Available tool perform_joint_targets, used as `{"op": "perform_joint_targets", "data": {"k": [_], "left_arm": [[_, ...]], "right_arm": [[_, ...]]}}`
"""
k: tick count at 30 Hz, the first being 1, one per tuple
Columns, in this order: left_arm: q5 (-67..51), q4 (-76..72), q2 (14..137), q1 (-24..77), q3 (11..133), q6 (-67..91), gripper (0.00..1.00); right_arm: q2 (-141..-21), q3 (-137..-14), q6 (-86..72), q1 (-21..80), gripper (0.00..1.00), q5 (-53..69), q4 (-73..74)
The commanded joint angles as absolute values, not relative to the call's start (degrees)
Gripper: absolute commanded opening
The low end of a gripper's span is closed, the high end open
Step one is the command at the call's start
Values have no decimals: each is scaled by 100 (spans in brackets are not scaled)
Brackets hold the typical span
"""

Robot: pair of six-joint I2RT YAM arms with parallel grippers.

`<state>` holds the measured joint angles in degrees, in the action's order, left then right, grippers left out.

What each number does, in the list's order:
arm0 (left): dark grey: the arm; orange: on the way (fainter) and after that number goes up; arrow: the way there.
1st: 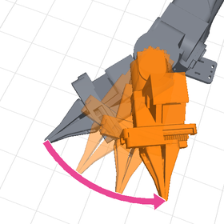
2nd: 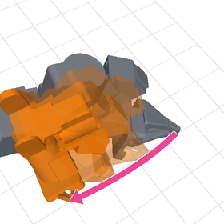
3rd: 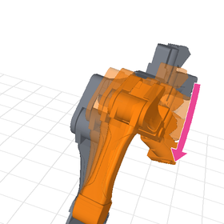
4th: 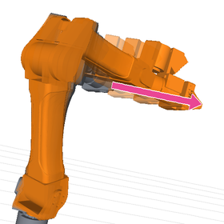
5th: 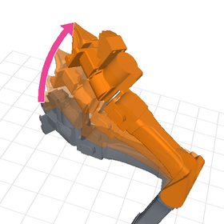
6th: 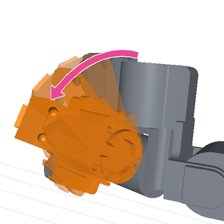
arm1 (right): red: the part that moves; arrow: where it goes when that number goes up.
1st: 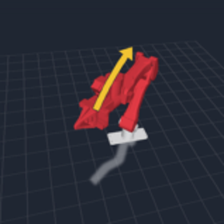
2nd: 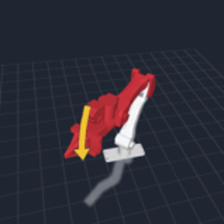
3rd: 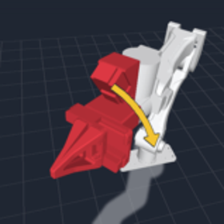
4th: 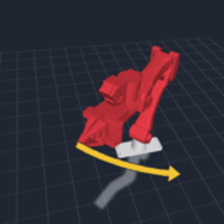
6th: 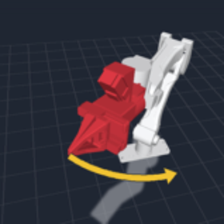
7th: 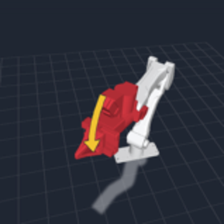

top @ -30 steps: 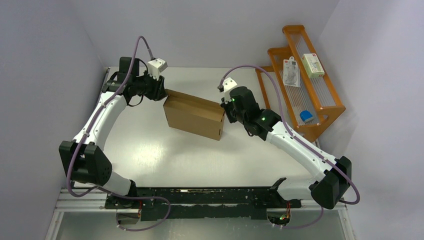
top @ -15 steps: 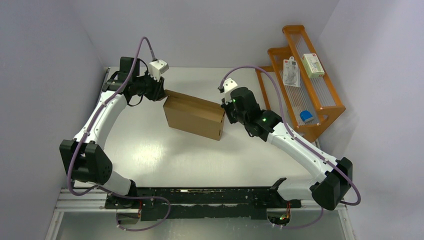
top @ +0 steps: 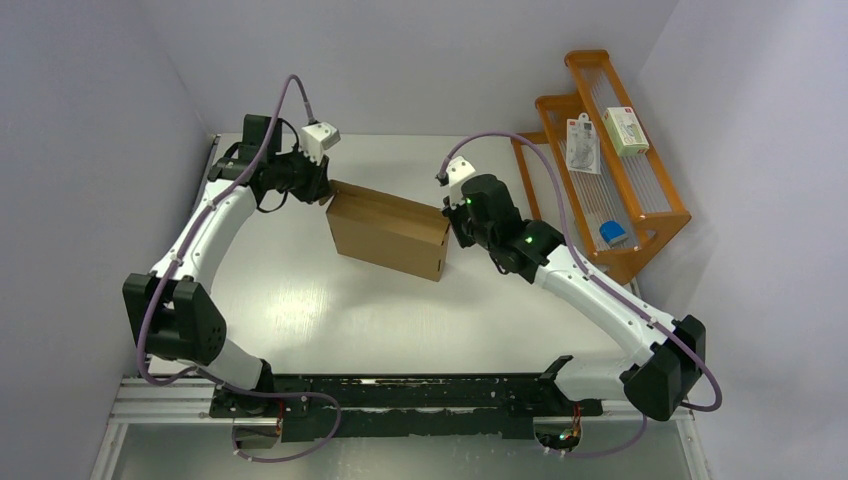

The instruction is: Fold the paper box

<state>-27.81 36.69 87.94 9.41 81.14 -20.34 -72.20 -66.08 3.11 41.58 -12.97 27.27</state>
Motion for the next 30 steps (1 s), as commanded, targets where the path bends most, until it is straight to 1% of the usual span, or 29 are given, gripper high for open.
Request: {"op": "perform_joint_targets", "data": {"k": [1, 4, 5, 10, 20, 24, 30], "left_arm": [[-3110, 3768, 8788, 905, 8154, -2141, 13], [-3124, 3734, 8706, 906, 8119, -2070, 6], [-3109, 3688, 8664, 909, 8094, -1996, 5], [-3102, 3500, 8393, 922, 7880, -1684, 5], [-2304, 3437, 8129, 1003, 7652, -758, 5], [-2213, 3485, 8071, 1018, 7589, -363, 5], [-1942, 3585, 8018, 1123, 7479, 292, 5]], "right_arm": [[-7071, -6608, 313, 4121, 0, -1195, 2575], [-7107, -6662, 239, 4122, 0, -1178, 2614], [-7129, -6688, 197, 4122, 0, -1185, 2652], [-7217, -6833, -246, 4115, 0, -1193, 2872], [-7387, -7092, -1144, 4116, 0, -1465, 3263], [-7567, -7286, -1658, 4121, 0, -1864, 3386], [-8083, -7908, -2192, 4121, 0, -2306, 3830]]}}
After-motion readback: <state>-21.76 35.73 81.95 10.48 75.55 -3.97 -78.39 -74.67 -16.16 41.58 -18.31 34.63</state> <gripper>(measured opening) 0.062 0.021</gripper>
